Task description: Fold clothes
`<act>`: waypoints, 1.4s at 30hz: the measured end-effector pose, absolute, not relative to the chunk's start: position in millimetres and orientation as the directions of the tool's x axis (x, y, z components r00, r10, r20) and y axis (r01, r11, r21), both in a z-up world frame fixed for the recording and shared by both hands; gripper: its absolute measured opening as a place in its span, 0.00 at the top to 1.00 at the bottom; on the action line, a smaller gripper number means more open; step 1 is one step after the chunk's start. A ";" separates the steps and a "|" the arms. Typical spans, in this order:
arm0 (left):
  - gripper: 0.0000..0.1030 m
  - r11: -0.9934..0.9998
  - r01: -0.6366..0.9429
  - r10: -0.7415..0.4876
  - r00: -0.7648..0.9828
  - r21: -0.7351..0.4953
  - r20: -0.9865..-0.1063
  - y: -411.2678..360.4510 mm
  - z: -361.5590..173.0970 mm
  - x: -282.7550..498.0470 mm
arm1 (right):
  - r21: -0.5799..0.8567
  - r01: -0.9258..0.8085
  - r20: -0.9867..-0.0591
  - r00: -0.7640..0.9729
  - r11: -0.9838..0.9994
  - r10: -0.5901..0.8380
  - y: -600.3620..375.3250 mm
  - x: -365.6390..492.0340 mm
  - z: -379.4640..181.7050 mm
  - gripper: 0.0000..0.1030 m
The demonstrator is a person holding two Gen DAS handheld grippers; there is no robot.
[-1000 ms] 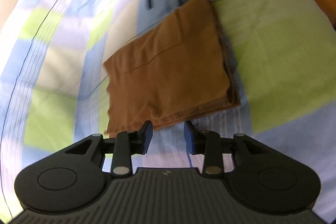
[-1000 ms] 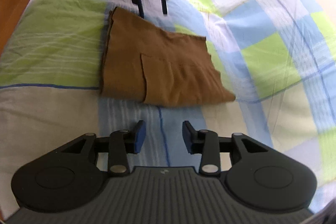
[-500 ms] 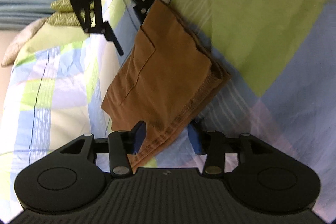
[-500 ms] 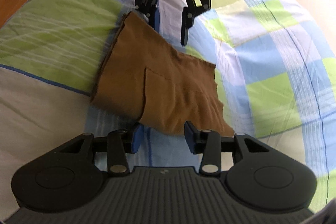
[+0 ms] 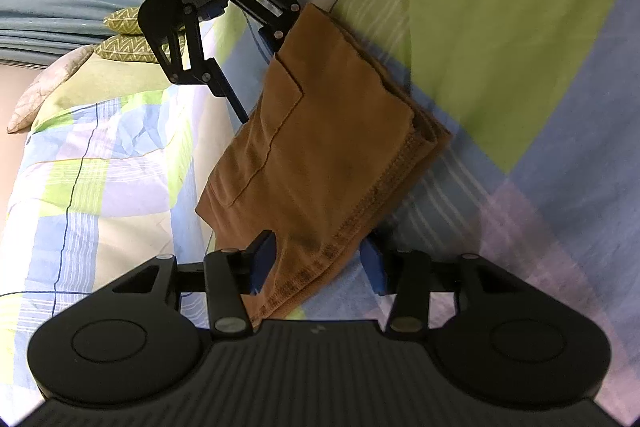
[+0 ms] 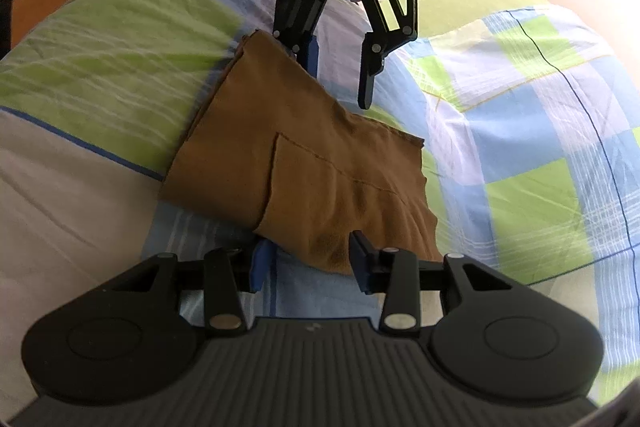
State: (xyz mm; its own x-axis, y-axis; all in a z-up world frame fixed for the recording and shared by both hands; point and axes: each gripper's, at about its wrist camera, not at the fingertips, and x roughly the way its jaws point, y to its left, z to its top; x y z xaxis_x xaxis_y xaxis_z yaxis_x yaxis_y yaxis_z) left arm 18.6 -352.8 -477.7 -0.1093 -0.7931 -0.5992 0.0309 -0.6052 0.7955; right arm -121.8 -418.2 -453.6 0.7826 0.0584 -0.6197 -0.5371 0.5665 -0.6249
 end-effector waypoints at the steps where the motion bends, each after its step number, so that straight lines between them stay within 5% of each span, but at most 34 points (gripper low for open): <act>1: 0.50 -0.605 0.032 -0.794 -0.110 0.796 -0.598 -348.9 -476.5 20.2 | -0.616 -0.551 -0.628 0.775 0.563 0.072 -419.7 -121.9 -452.8 0.68; 4: 0.53 -0.622 0.026 -0.779 -0.119 0.782 -0.616 -344.3 -474.6 21.1 | -0.579 -0.597 -0.658 0.744 0.555 0.114 -424.3 -121.5 -449.9 0.76; 5: 0.62 -0.634 0.021 -0.769 -0.122 0.773 -0.628 -343.1 -474.0 21.0 | -0.562 -0.614 -0.671 0.730 0.555 0.128 -426.2 -119.3 -448.5 0.78; 6: 0.82 -0.648 0.016 -0.757 -0.124 0.761 -0.642 -341.9 -473.6 20.9 | -0.538 -0.626 -0.685 0.715 0.565 0.141 -428.5 -116.8 -445.9 0.80; 7: 0.89 -0.670 0.010 -0.737 -0.122 0.742 -0.664 -340.8 -473.3 20.1 | -0.517 -0.633 -0.695 0.704 0.577 0.149 -430.6 -113.9 -443.8 0.81; 12: 0.87 -0.762 0.242 -0.638 -0.126 0.600 -0.760 -361.7 -448.9 21.5 | -0.130 -0.605 -0.781 0.551 0.785 0.295 -470.5 -73.1 -415.3 0.86; 18: 0.85 -0.716 0.691 -0.389 -0.281 0.096 -0.878 -422.4 -405.2 55.0 | 0.470 -0.333 -0.702 0.422 0.818 0.574 -546.9 -37.6 -408.8 0.89; 20: 0.86 -0.570 0.807 -0.325 -0.395 -0.155 -0.859 -446.9 -398.5 87.9 | 0.604 -0.214 -0.642 0.440 0.768 0.628 -571.6 -34.4 -415.0 0.89; 24: 0.85 -0.311 0.852 -0.302 -0.510 -0.422 -0.806 -462.1 -412.2 139.1 | 0.801 0.028 -0.533 0.489 0.599 0.690 -610.7 -34.8 -438.0 0.89; 28: 0.85 -0.110 0.840 -0.333 -0.535 -0.532 -0.776 -450.0 -431.9 170.8 | 0.869 0.242 -0.487 0.573 0.432 0.659 -631.9 -45.0 -460.0 0.86; 30: 0.85 -0.099 0.853 -0.349 -0.512 -0.512 -0.785 -441.9 -431.8 168.7 | 0.838 0.368 -0.545 0.582 0.402 0.604 -632.7 -50.6 -465.6 0.61; 42: 0.79 0.044 0.894 -0.528 -0.358 -0.446 -0.770 -396.7 -409.4 144.0 | 0.775 0.266 -0.576 0.672 0.574 0.466 -613.0 -67.6 -422.7 0.48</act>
State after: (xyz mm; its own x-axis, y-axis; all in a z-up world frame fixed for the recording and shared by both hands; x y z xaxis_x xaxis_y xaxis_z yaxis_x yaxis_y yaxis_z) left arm 144.0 -396.7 -409.4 -0.3579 -0.5285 -0.7698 0.8941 0.0437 -0.4457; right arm -67.6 -613.0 -422.7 0.6721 0.4658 -0.5756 0.2660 0.5736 0.7748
